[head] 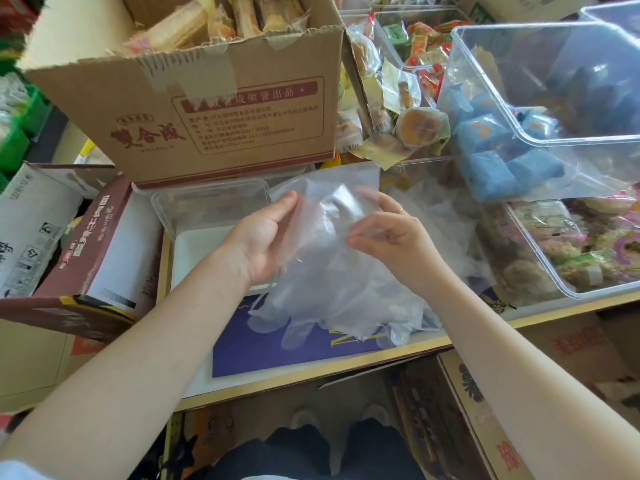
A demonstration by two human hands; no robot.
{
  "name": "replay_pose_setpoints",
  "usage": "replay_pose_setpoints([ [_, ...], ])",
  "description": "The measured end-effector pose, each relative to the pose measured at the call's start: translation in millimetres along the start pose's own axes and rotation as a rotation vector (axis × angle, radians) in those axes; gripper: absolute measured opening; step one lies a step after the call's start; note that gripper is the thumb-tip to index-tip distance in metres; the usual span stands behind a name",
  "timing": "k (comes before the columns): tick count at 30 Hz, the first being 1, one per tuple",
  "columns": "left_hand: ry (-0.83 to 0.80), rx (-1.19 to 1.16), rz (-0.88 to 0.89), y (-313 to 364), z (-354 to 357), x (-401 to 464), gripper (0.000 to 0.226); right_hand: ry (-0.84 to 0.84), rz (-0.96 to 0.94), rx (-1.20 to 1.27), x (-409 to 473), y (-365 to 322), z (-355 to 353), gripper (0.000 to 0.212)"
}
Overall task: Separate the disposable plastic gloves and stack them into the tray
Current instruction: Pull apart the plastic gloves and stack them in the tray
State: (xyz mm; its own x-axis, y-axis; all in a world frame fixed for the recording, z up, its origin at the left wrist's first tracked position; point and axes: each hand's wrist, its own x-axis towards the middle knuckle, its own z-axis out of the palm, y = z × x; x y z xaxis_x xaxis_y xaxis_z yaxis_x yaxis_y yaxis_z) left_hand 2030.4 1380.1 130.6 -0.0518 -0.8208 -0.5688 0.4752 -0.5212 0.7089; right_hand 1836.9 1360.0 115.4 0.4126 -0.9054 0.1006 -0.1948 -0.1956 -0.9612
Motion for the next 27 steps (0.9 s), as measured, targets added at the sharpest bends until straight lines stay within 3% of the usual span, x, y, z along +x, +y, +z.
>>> replay_pose_setpoints([
  [4, 0.117, 0.315, 0.356, -8, 2, -2, 0.018, 0.122, 0.094, 0.187, 8, -7, 2, 0.016],
  [7, 0.076, 0.434, 0.499, -14, 1, -8, 0.016, 0.243, 0.169, 0.24, 10, -13, -2, 0.014],
  [12, 0.024, 0.445, 0.44, -17, 1, -14, 0.031, 0.352, 0.236, 0.185, 7, -14, -1, 0.015],
  [17, -0.107, 0.512, 0.38, -14, -6, -17, 0.071, 0.403, 0.226, 0.162, 7, -15, -1, 0.014],
  [19, -0.097, 0.691, 0.435, -15, -9, -18, 0.06, 0.423, 0.224, 0.174, 7, -14, -2, 0.01],
  [22, -0.025, 0.854, 0.499, -16, -11, -13, 0.008, 0.436, 0.249, 0.23, 6, -13, -3, 0.029],
  [24, -0.021, 0.818, 0.481, -19, -13, -10, 0.019, 0.389, 0.33, 0.301, 6, -9, -8, 0.046],
  [27, -0.033, 0.737, 0.482, -17, -16, -9, 0.021, 0.17, 0.429, 0.286, 2, -4, -14, 0.016],
])
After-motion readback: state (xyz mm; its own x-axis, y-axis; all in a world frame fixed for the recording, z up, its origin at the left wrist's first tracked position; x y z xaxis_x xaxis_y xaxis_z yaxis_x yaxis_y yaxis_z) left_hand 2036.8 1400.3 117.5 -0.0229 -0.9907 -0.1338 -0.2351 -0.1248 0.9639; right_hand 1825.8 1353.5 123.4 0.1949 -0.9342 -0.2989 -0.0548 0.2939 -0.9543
